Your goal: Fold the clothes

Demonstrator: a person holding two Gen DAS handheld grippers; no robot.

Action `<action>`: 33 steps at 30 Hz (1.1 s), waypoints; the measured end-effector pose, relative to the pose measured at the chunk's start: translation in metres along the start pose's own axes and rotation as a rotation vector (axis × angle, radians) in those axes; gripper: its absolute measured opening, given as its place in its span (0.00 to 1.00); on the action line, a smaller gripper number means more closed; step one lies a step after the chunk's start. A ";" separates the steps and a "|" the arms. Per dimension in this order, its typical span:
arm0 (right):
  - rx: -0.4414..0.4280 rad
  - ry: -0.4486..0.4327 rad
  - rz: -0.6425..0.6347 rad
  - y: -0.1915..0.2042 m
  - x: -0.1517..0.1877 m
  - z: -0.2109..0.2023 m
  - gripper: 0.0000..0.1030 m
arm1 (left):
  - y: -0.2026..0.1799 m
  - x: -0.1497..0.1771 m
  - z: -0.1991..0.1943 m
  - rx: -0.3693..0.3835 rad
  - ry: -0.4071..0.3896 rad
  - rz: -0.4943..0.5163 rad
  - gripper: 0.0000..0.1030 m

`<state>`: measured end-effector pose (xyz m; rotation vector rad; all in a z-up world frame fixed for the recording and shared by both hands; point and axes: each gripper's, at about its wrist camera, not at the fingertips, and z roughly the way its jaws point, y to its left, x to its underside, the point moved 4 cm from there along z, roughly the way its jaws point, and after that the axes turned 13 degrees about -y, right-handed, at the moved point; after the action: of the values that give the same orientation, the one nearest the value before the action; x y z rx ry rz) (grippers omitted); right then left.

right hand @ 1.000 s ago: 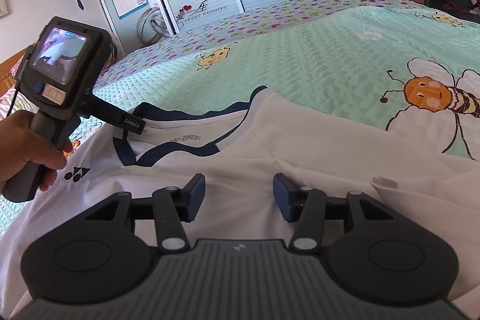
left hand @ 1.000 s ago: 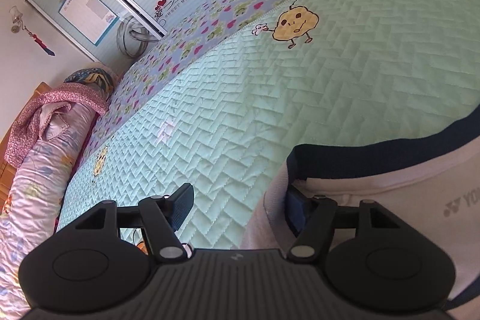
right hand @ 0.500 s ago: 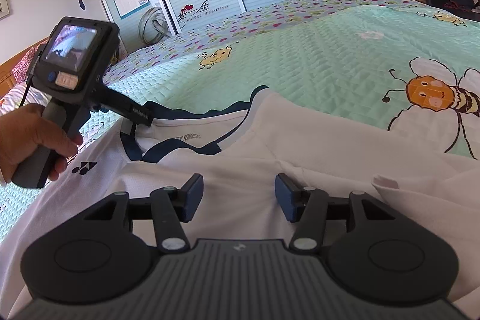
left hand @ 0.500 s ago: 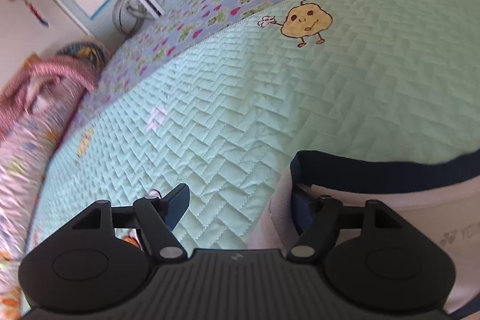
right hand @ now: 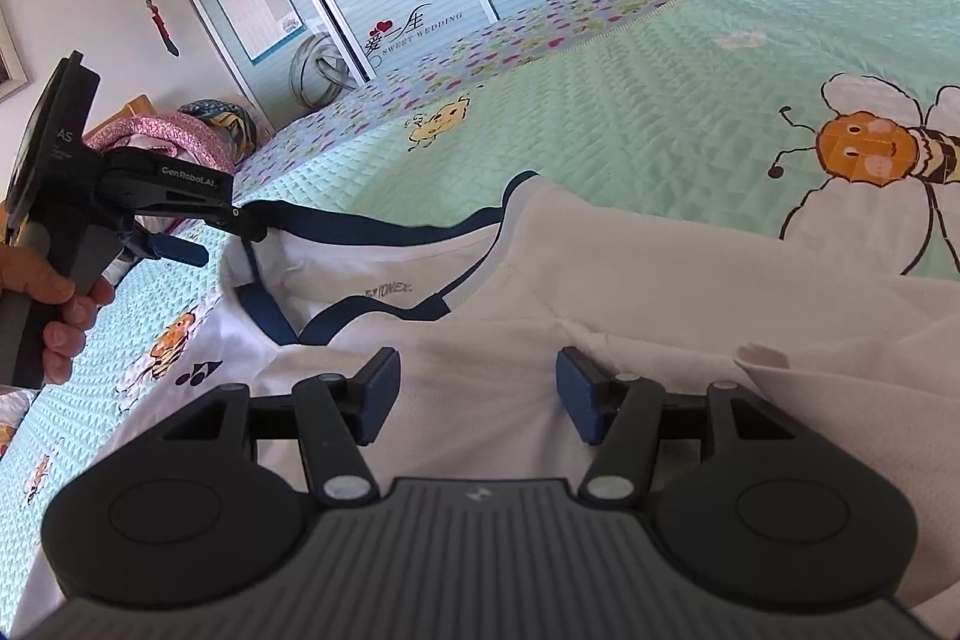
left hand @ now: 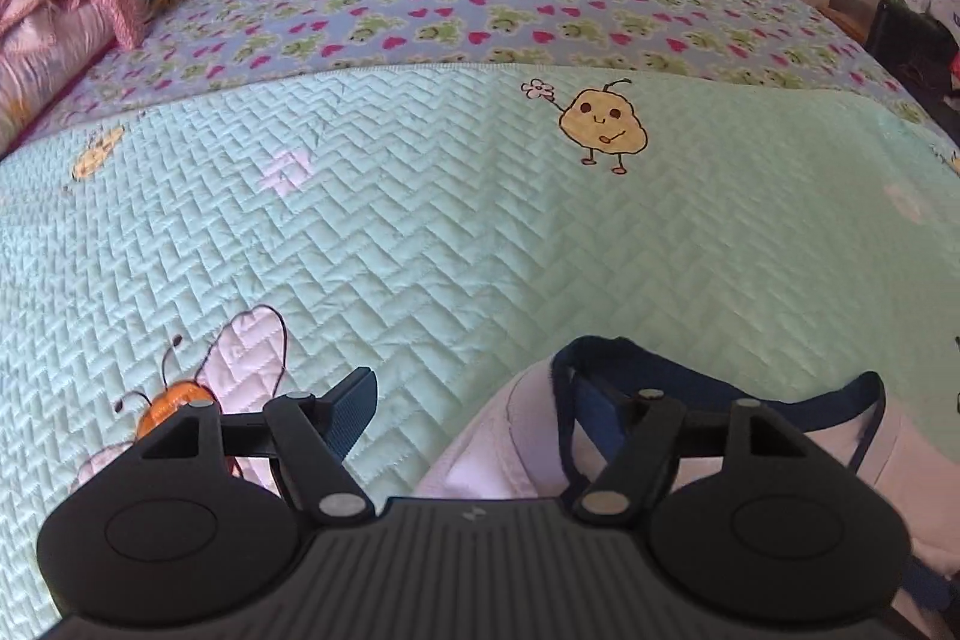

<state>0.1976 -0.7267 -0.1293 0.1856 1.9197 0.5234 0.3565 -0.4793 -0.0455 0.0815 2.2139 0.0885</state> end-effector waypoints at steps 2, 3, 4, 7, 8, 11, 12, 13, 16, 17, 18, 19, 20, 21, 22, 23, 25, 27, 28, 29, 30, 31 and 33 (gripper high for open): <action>0.000 -0.001 0.000 0.001 0.000 0.000 0.58 | -0.003 -0.005 -0.002 -0.041 -0.026 0.053 0.72; 0.000 -0.001 0.000 0.001 0.000 0.000 0.58 | -0.004 -0.007 -0.002 -0.061 -0.033 0.069 0.72; 0.000 -0.001 0.000 0.001 0.000 0.000 0.58 | -0.003 -0.009 -0.002 -0.071 -0.037 0.072 0.72; 0.000 -0.002 -0.001 0.001 0.000 0.000 0.58 | -0.004 -0.010 -0.008 -0.020 -0.042 0.032 0.72; 0.001 -0.002 -0.001 0.001 0.000 0.000 0.58 | -0.005 -0.009 -0.008 -0.001 -0.033 0.030 0.72; 0.002 -0.002 -0.003 0.001 0.000 0.000 0.58 | -0.018 0.002 0.002 0.014 0.022 0.085 0.72; 0.002 -0.002 -0.004 0.001 0.000 0.000 0.58 | -0.023 0.005 0.008 -0.008 0.035 0.121 0.72; 0.002 -0.003 -0.005 0.001 0.000 0.000 0.58 | -0.028 0.008 0.016 -0.034 0.049 0.156 0.72; 0.000 -0.003 -0.003 0.001 0.001 0.001 0.58 | -0.035 0.012 0.041 -0.128 0.073 0.238 0.72; 0.000 -0.004 -0.002 0.000 0.001 0.001 0.58 | -0.034 0.008 0.044 -0.145 0.061 0.237 0.72; -0.001 -0.004 -0.001 0.000 0.001 0.001 0.58 | -0.032 0.002 0.044 -0.145 0.040 0.220 0.72; -0.002 -0.004 -0.001 0.000 0.001 0.001 0.58 | -0.031 -0.005 0.043 -0.137 0.017 0.200 0.72; -0.001 -0.005 -0.001 0.000 0.001 0.001 0.58 | -0.030 -0.011 0.038 -0.116 -0.006 0.179 0.72; -0.001 -0.005 -0.001 0.000 0.001 0.001 0.58 | -0.031 -0.015 0.033 -0.093 -0.022 0.161 0.72; -0.001 -0.005 -0.002 0.000 0.001 0.001 0.58 | -0.031 -0.017 0.027 -0.061 -0.029 0.141 0.72; -0.001 -0.005 -0.002 0.000 0.001 0.001 0.58 | -0.030 -0.017 0.021 -0.024 -0.026 0.118 0.72; -0.002 -0.005 -0.001 0.000 0.001 0.001 0.58 | -0.025 -0.011 0.009 0.037 -0.007 0.056 0.72; -0.003 -0.005 0.006 0.000 0.001 0.000 0.58 | -0.022 -0.001 -0.006 0.087 0.000 -0.007 0.72; -0.004 -0.005 0.011 0.000 0.000 0.000 0.58 | -0.028 0.004 -0.012 0.131 0.000 -0.010 0.72; -0.005 -0.005 0.017 -0.001 0.000 0.000 0.58 | -0.039 0.009 -0.016 0.173 0.005 0.012 0.72; -0.008 -0.005 0.029 -0.002 -0.001 0.000 0.58 | -0.053 0.014 -0.020 0.209 0.012 0.047 0.72; -0.012 -0.006 0.042 -0.003 -0.001 -0.001 0.58 | -0.071 0.017 -0.021 0.237 0.023 0.087 0.71; -0.022 -0.007 0.076 -0.006 -0.002 -0.001 0.58 | -0.101 0.021 -0.020 0.311 0.053 0.105 0.71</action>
<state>0.1982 -0.7334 -0.1301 0.2469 1.9048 0.5941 0.3254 -0.5787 -0.0593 0.3706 2.2593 -0.1996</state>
